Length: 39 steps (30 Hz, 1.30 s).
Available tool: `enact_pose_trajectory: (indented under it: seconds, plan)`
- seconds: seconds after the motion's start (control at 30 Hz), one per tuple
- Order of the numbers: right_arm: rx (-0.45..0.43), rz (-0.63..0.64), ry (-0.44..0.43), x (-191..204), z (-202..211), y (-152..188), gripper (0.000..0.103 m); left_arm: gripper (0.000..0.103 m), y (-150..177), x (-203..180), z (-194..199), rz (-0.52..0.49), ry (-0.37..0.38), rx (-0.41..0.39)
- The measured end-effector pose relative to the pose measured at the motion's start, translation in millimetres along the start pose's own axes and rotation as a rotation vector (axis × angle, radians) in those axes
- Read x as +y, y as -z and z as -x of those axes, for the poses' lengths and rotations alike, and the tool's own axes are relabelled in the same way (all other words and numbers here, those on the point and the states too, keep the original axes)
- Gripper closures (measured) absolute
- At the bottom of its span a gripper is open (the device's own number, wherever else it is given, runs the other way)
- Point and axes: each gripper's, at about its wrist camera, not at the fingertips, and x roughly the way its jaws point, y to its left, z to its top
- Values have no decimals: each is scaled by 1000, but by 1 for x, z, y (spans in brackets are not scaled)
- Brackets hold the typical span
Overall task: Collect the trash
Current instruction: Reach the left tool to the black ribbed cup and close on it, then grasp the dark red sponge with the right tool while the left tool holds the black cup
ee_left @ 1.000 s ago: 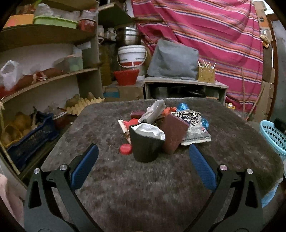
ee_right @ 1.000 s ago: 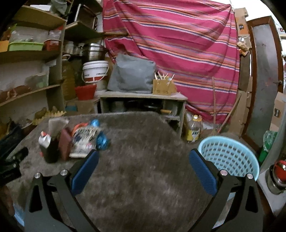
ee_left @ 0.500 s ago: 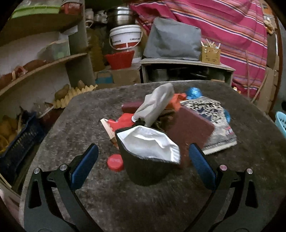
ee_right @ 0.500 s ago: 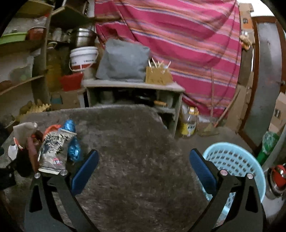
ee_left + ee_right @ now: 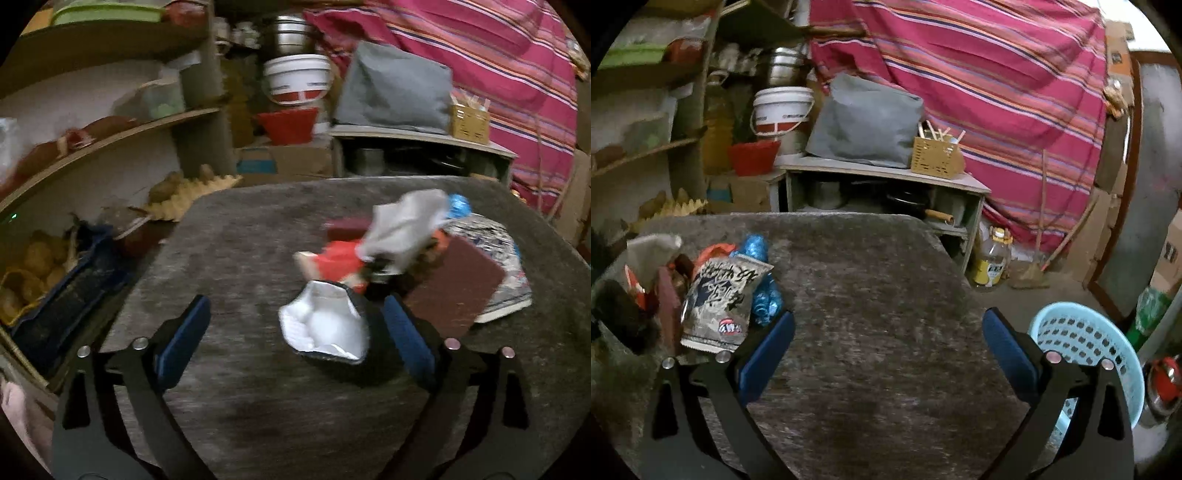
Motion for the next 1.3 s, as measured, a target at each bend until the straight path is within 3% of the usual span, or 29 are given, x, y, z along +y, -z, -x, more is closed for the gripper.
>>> enact_pose_trajectory:
  seconds: [0.17, 0.3, 0.57, 0.7, 0.9, 1.03, 1.1, 1.17, 1.3]
  plan:
    - [11, 19, -25, 21, 1, 4, 4, 11, 2, 32, -4, 46, -40, 25]
    - [23, -1, -68, 34, 3, 6, 4, 8, 8, 46, -5, 74, 15, 63]
    - [46, 21, -76, 47, -3, 12, 4, 5, 14, 29, -1, -5, 146, 75]
    - [65, -6, -81, 40, -7, 11, 4, 5, 18, 17, -7, -70, 144, 90]
    - [76, -61, -123, 35, -12, 8, 4, 5, 16, 22, -28, -89, 94, 117]
    - [74, -55, -138, 42, -15, 7, 4, 6, 18, 19, -42, -96, 135, 158]
    - [71, -47, -142, 48, -16, 6, 4, 11, 20, 13, -48, -121, 149, 180]
    - [64, -39, -152, 52, -15, 5, 4, 26, 22, 10, -48, -133, 159, 186]
    - [31, -25, -183, 64, -7, 3, 4, 27, 19, 11, -43, -104, 161, 173]
